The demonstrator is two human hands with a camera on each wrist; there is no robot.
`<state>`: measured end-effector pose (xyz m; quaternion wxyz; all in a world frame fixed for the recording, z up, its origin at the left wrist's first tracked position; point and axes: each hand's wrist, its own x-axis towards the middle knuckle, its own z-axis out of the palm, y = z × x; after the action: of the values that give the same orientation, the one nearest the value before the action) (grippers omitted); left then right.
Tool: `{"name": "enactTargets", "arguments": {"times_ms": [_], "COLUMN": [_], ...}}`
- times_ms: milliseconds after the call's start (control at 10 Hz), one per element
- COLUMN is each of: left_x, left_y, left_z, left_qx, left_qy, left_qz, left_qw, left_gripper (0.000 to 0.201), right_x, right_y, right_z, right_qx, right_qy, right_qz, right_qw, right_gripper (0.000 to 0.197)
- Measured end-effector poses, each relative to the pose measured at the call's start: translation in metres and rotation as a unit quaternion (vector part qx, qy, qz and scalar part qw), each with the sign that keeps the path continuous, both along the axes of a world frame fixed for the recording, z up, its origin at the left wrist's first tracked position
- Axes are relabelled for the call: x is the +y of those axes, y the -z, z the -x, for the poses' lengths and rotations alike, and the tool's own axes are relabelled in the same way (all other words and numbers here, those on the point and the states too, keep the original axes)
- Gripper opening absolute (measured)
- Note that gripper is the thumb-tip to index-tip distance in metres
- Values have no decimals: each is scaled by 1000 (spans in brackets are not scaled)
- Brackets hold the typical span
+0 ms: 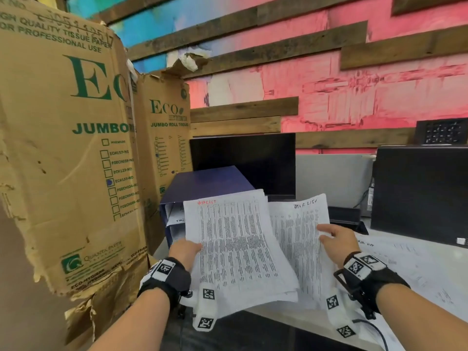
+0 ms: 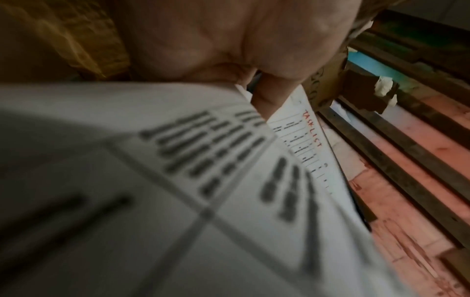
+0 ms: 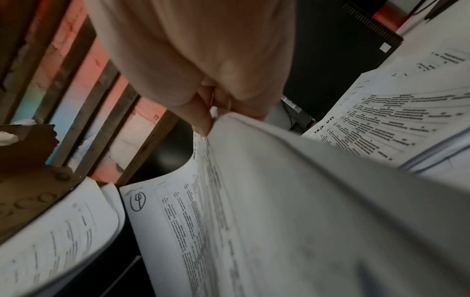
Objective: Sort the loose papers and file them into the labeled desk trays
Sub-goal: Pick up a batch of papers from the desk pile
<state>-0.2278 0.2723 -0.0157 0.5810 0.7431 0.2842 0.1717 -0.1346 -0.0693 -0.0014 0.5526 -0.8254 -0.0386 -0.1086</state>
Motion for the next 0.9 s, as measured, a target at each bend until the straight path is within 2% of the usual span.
{"name": "enactTargets", "arguments": {"times_ms": [300, 500, 600, 700, 800, 900], "left_x": [78, 59, 53, 28, 16, 17], "left_y": [18, -14, -15, -32, -34, -28], "left_z": [2, 17, -2, 2, -3, -14], "left_qx": [-9, -77, -77, -65, -74, -77], "left_qy": [-48, -49, -46, -62, -87, -100], "left_qz": [84, 75, 72, 53, 50, 51], "left_qw": [995, 993, 993, 995, 992, 991], "left_gripper": [20, 15, 29, 48, 40, 48], "right_x": [14, 10, 9, 11, 13, 13], "right_y": [-16, -28, -31, -32, -31, -30], "right_z": [28, 38, 37, 35, 30, 22], "right_qx": [-10, -27, -22, -7, 8, -11], "right_qy": [-31, -32, -52, -84, -111, -103], "right_qz": [20, 7, 9, 43, 63, 119], "right_qw": [999, 999, 998, 996, 992, 987], "right_gripper": [33, 34, 32, 32, 34, 36]}}
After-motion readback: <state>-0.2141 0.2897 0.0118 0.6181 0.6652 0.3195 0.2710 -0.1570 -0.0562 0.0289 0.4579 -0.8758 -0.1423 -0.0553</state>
